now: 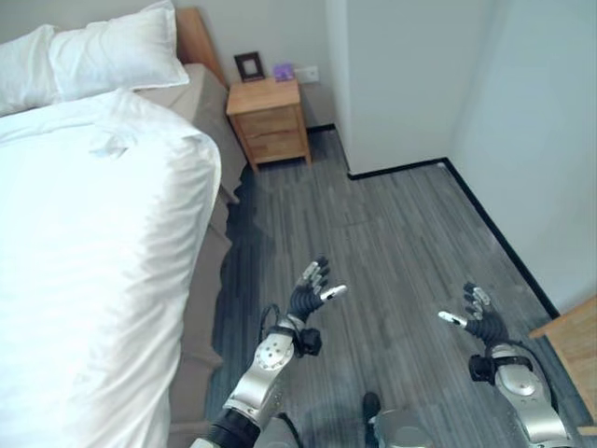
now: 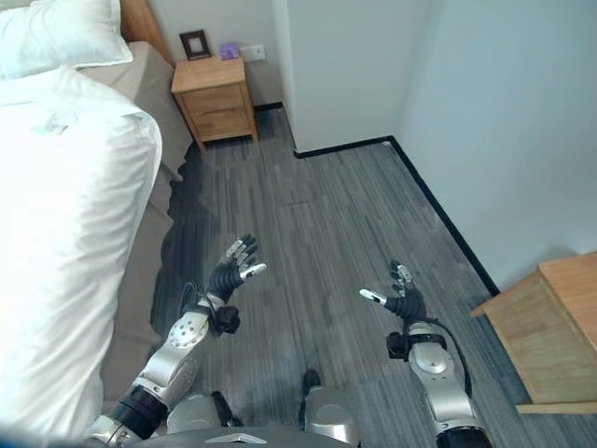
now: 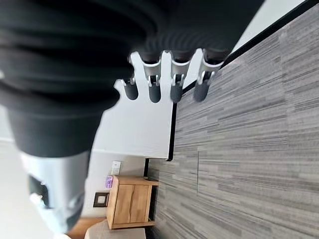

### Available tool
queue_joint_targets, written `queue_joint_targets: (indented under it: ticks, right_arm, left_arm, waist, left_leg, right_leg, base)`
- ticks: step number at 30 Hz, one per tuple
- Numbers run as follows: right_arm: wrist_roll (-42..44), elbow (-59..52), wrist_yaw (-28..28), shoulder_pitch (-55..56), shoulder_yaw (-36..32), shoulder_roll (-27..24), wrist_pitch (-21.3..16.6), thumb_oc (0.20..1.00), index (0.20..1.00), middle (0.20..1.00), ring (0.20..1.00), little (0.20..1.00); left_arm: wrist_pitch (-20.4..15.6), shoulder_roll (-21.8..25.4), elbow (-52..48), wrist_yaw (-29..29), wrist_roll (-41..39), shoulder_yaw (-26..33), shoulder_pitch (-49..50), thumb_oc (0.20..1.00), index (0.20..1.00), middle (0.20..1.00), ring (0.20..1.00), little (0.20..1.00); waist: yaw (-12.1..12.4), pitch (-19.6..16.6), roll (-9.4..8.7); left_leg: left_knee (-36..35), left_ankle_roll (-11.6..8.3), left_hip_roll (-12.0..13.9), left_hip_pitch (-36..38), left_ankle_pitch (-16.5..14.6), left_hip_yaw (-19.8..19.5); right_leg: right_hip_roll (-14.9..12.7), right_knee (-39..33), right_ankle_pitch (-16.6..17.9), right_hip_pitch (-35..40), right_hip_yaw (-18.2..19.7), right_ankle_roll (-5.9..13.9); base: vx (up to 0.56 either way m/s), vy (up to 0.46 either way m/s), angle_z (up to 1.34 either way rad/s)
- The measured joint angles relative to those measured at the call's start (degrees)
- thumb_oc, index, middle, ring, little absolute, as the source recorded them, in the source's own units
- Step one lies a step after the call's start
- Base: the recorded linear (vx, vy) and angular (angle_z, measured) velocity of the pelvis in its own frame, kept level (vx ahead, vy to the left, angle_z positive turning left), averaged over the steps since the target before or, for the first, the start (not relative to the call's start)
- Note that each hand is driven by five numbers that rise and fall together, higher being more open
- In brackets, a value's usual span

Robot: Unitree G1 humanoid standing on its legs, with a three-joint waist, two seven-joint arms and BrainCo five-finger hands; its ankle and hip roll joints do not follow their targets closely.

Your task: Making the bed.

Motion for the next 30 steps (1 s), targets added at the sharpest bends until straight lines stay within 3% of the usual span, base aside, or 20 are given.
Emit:
queue_joint_targets:
  ticks: [1, 2, 3, 4, 5, 6, 7, 10, 12, 14, 15, 16, 17, 20, 23, 25, 26, 27, 29, 30]
  right_arm:
    - [0.0, 0.98, 0.46, -0.17, 0.4, 0.23, 0.03, 1.0, 1.0, 1.0, 1.0, 1.0]
    - [-0.04, 2.5, 0.52, 0.2, 1.22, -0.43, -0.03, 1.0, 1.0, 1.0, 1.0, 1.0]
    - [-0.08, 2.55, 0.78, 0.06, 1.69, -1.36, 0.0, 1.0, 1.0, 1.0, 1.0, 1.0]
    - [-0.17, 2.35, 1.04, 0.47, 2.19, -1.71, 0.27, 1.0, 1.0, 1.0, 1.0, 1.0]
    - [-0.42, 2.74, 1.16, 0.55, 2.14, -1.64, 0.7, 1.0, 1.0, 1.0, 1.0, 1.0]
    - [-1.19, 2.59, 1.23, 1.27, 2.58, -1.29, 1.16, 1.0, 1.0, 1.0, 1.0, 1.0]
    - [-1.53, 1.19, 1.47, 1.36, 2.62, -0.88, 0.71, 1.0, 1.0, 1.0, 1.0, 1.0]
    - [-2.5, -0.02, 1.56, 1.23, 3.38, -1.48, 0.67, 1.0, 1.0, 1.0, 1.0, 1.0]
    - [-3.97, -0.98, 1.74, 1.58, 4.03, -1.36, 0.67, 1.0, 1.0, 1.0, 1.0, 1.0]
    - [-4.54, -1.77, 1.78, 2.41, 4.96, -1.56, 0.76, 1.0, 1.0, 1.0, 1.0, 1.0]
    - [-4.53, -3.13, 1.69, 2.62, 5.45, -0.74, 0.99, 1.0, 1.0, 1.0, 1.0, 1.0]
    - [-4.61, -7.87, 2.03, 3.25, 6.65, 0.59, 0.87, 1.0, 1.0, 1.0, 1.0, 1.0]
    - [-5.08, -8.75, 2.05, 2.57, 6.58, 1.55, 0.69, 1.0, 1.0, 1.0, 1.0, 1.0]
    - [-5.66, -9.25, 2.32, 1.13, 6.74, 1.55, 0.35, 1.0, 1.0, 1.0, 1.0, 1.0]
    - [-5.64, -8.56, 2.59, 0.87, 7.12, 1.4, 0.34, 1.0, 1.0, 1.0, 1.0, 1.0]
    - [-5.63, -7.9, 2.6, 0.64, 6.55, 1.22, 0.47, 1.0, 1.0, 1.0, 1.0, 1.0]
    - [-5.64, -7.8, 2.61, 0.79, 6.04, 1.23, 0.47, 1.0, 1.0, 1.0, 1.0, 1.0]
    - [-5.65, -5.11, 2.71, 0.27, 4.38, 0.62, 0.79, 1.0, 1.0, 1.0, 1.0, 1.0]
    - [-5.62, -1.27, 3.05, 0.24, 2.48, 0.61, 1.03, 1.0, 1.0, 1.0, 1.0, 1.0]
    - [-5.57, -1.27, 2.97, 0.86, 1.15, -0.05, 0.99, 1.0, 1.0, 1.0, 1.0, 1.0]
  left_arm:
    - [0.03, 0.27, 0.86, -0.26, 0.02, 0.4, 0.13, 1.0, 1.0, 1.0, 1.0, 1.0]
    - [0.28, -0.71, 2.19, -0.57, 0.01, 0.99, 1.85, 1.0, 1.0, 1.0, 1.0, 1.0]
    - [0.11, -1.04, 1.94, -0.68, 0.02, 1.62, 2.38, 1.0, 1.0, 1.0, 1.0, 1.0]
    - [0.19, -0.23, 2.32, -0.75, 0.03, 2.32, 2.68, 1.0, 1.0, 1.0, 1.0, 1.0]
    - [1.03, -0.17, 2.84, -0.53, 0.0, 2.27, 2.79, 1.0, 1.0, 1.0, 1.0, 1.0]
    - [1.58, 0.18, 2.1, -0.67, 0.0, 2.69, 4.96, 1.0, 1.0, 1.0, 1.0, 1.0]
    - [1.52, 1.28, 0.64, -0.68, 0.0, 3.14, 6.79, 1.0, 1.0, 1.0, 1.0, 1.0]
    - [1.57, 1.21, -1.53, -0.76, 0.0, 4.25, 8.55, 1.0, 1.0, 1.0, 1.0, 1.0]
    - [1.6, 1.32, -2.39, -0.9, 0.08, 4.26, 8.77, 1.0, 1.0, 1.0, 1.0, 1.0]
    - [1.68, 1.11, -1.98, -1.05, 0.16, 3.57, 8.37, 1.0, 1.0, 1.0, 1.0, 1.0]
    - [2.15, 1.38, -1.25, -0.95, 0.17, 3.45, 7.66, 1.0, 1.0, 1.0, 1.0, 1.0]
    - [2.35, 3.99, -1.64, -0.92, 0.21, 2.83, 7.03, 1.0, 1.0, 1.0, 1.0, 1.0]
    - [2.41, 4.38, -1.66, -0.71, 0.3, 2.78, 6.95, 1.0, 1.0, 1.0, 1.0, 1.0]
    - [2.22, 4.44, -2.01, -0.69, 0.34, 3.09, 6.15, 1.0, 1.0, 1.0, 1.0, 1.0]
    - [2.12, 4.98, -1.71, -0.74, 0.3, 4.09, 6.28, 1.0, 1.0, 1.0, 1.0, 1.0]
    - [2.01, 4.57, -0.52, -1.09, 0.3, 4.19, 5.4, 1.0, 1.0, 1.0, 1.0, 1.0]
    - [1.97, 4.09, 0.31, -1.27, 0.3, 4.17, 5.29, 1.0, 1.0, 1.0, 1.0, 1.0]
    - [2.0, 1.39, 1.26, -1.61, 0.3, 4.06, 4.91, 1.0, 1.0, 1.0, 1.0, 1.0]
    - [1.77, 0.59, 1.66, -1.78, 0.3, 2.58, 2.48, 1.0, 1.0, 1.0, 1.0, 1.0]
    - [1.38, -0.45, 1.71, -1.76, 0.26, 1.86, 2.14, 1.0, 1.0, 1.0, 1.0, 1.0]
  waist:
    - [-0.07, 0.11, 0.21]
    - [0.15, -0.88, 3.82]
    - [0.73, -0.59, 5.45]
    - [0.65, -0.3, 3.96]
    - [-0.06, -0.35, 4.9]
    - [0.59, -1.05, 3.65]
    - [0.94, -1.95, 3.25]
    - [1.37, -2.75, 4.6]
    - [3.04, -3.37, 4.59]
    - [2.91, -3.84, 5.77]
    - [2.25, -3.68, 4.41]
    - [0.63, -3.57, 1.04]
    - [-0.29, -3.21, 1.02]
    - [-1.59, -2.31, 3.93]
    - [-3.25, -1.9, 4.35]
    - [-5.96, -2.32, 4.06]
    - [-6.5, -2.31, 4.12]
    - [-7.62, -1.74, 7.86]
    - [-7.77, -0.3, 4.97]
    - [-6.81, -0.48, 4.81]
  left_leg:
    - [-5.12, 0.38, -0.19, 0.16, -0.01, 1.21]
    - [-18.42, 0.27, 0.67, -0.14, -0.1, 1.75]
    - [-21.33, -0.3, 2.65, -1.49, -0.07, 0.71]
    - [-24.79, 0.71, 1.98, -2.09, 0.87, 0.62]
    - [-26.12, 1.37, 2.05, -1.82, 1.35, 0.52]
    - [-26.1, 2.61, 1.7, -1.96, 2.21, 0.56]
    - [-25.42, 3.05, 0.11, -1.63, 2.32, 0.39]
    - [-23.56, 3.48, -2.04, 0.63, 2.83, -1.31]
    - [-20.52, 4.58, -6.0, 3.72, 3.09, -1.04]
    - [-22.41, 8.56, -9.33, 8.72, -2.62, -0.71]
    - [-23.44, 8.62, -10.35, 9.6, -3.55, -0.94]
    - [-24.17, 10.73, -15.45, 14.0, -5.9, -2.17]
    - [-24.58, 11.19, -16.44, 16.52, -8.43, -2.97]
    - [-25.97, 9.86, -15.61, 20.03, -10.82, -4.7]
    - [-25.68, 7.07, -15.75, 22.25, -13.34, -6.84]
    - [-25.97, 5.17, -15.57, 24.07, -16.81, -12.33]
    - [-26.01, 3.31, -14.63, 26.02, -18.21, -14.02]
    - [-24.55, 3.89, -9.75, 28.7, -18.7, -16.08]
    - [-9.34, 2.27, -7.47, 25.57, -15.82, -17.62]
    - [1.91, 1.19, -5.96, 19.64, -13.08, -18.54]
  right_leg:
    - [1.37, -1.87, 0.87, 1.23, -0.48, -0.36]
    - [3.94, -1.55, -2.99, 1.97, -3.37, 4.94]
    - [4.75, 8.49, -5.32, -1.26, -1.47, 1.43]
    - [3.85, 9.92, -7.29, -0.83, -1.73, -1.29]
    - [4.17, 9.26, -7.44, 0.79, -2.52, -1.75]
    - [4.12, 7.96, -8.21, 1.87, -1.8, 0.18]
    - [3.24, 5.22, -7.28, 4.32, -1.3, -0.99]
    - [3.52, 1.41, -7.87, 8.62, 0.5, 0.11]
    - [1.73, 2.18, -10.28, 10.71, 1.31, 2.16]
    - [-0.09, 16.86, -14.32, 7.38, 0.75, 7.16]
    - [-2.61, 32.36, -12.75, 0.42, 0.53, 10.01]
    - [-9.04, 57.51, -6.87, -12.97, 6.32, 12.78]
    - [-9.4, 57.85, -7.55, -17.33, 9.59, 12.21]
    - [-7.26, 44.04, -7.74, -22.65, 9.54, 11.79]
    - [-5.3, 14.83, -4.0, -21.98, 8.07, 8.94]
    - [-6.01, -6.34, 0.27, -19.44, 9.88, 9.41]
    - [-6.03, -6.09, 1.49, -18.43, 11.19, 9.83]
    - [-1.44, 1.87, 7.71, -18.2, 11.18, 10.11]
    - [-2.67, 8.8, 7.64, -15.87, 10.09, 8.5]
    - [-2.65, 8.44, 6.42, -14.05, 8.37, 5.43]
  base:
    - [0.55, 0.147, 0.3]
    - [0.41, 0.104, 0.19]
    - [0.4, 0.072, 0.22]
    - [0.31, 0.023, 0.32]
    - [0.31, 0.018, 0.38]
    - [0.51, 0.011, -0.03]
    - [0.58, 0.013, -0.17]
    - [0.53, 0.02, -0.21]
    - [0.36, 0.062, -0.41]
    - [0.36, 0.077, -0.04]
    - [0.5, 0.091, 0.37]
    - [0.54, 0.077, 0.63]
    - [0.58, 0.036, 0.47]
    - [0.42, -0.091, 0.34]
    - [0.51, -0.159, 0.56]
    - [0.61, -0.19, 1.08]
    - [0.85, -0.434, 1.52]
    - [0.55, -0.369, 1.19]
    - [0.38, -0.379, 1.07]
    - [0.32, -0.428, 0.48]
